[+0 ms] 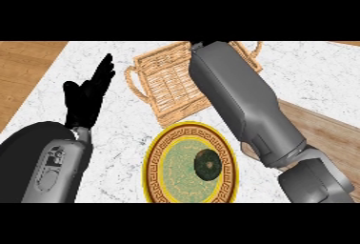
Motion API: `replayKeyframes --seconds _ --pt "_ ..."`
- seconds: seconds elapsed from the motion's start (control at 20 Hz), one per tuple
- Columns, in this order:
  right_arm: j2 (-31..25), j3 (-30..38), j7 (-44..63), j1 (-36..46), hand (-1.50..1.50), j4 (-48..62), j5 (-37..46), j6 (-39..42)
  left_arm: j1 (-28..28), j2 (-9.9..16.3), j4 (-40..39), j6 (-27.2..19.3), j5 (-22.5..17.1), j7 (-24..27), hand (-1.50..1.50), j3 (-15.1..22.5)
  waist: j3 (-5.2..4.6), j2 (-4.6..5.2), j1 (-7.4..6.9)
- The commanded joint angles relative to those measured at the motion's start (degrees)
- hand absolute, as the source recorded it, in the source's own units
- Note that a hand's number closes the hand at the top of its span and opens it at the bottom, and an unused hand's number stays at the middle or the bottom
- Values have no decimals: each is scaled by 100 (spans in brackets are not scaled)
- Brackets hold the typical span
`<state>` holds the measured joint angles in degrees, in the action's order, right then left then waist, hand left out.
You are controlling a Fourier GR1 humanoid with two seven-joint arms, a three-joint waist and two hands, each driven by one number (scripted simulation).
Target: Pick the croissant from the cutting board and place it in the basket
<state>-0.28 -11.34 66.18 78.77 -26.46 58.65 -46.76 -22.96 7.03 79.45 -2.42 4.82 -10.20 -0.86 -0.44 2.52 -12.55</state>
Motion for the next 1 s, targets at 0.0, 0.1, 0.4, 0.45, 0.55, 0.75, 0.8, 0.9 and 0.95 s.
replayKeyframes --seconds 0.0,0.1,0.4,0.45,0.55,0.75,0.8,0.9,0.95 --pt "26 -17 988 63 150 425 -39 -523 16 55 -16 64 -59 45 0 -59 4 15 -27" --pt "26 -36 931 176 150 504 -176 -507 -84 56 -94 30 -34 -28 0 -75 13 -16 95" --pt "26 120 697 264 150 690 -568 -940 79 10 -67 -9 -47 105 0 -92 18 -8 89" --pt "26 49 739 356 150 777 -527 -957 164 128 3 90 -100 67 0 -145 15 -40 43" --pt "26 -22 614 190 150 833 -683 -1104 109 61 11 -19 -42 26 0 -122 19 -44 89" --pt "28 -976 169 632 150 2010 281 1035 4 76 -50 26 -42 26 0 -107 -17 -36 85" --pt "28 -1024 97 818 150 2072 327 1253 58 91 -120 16 -53 71 0 -154 -10 -37 177" --pt "28 -1228 153 877 150 2197 449 1557 32 108 -67 -15 3 60 0 -131 -7 -56 119" --pt "28 -1241 110 749 150 2255 464 1375 108 117 -93 59 -76 121 0 -164 -1 9 111"
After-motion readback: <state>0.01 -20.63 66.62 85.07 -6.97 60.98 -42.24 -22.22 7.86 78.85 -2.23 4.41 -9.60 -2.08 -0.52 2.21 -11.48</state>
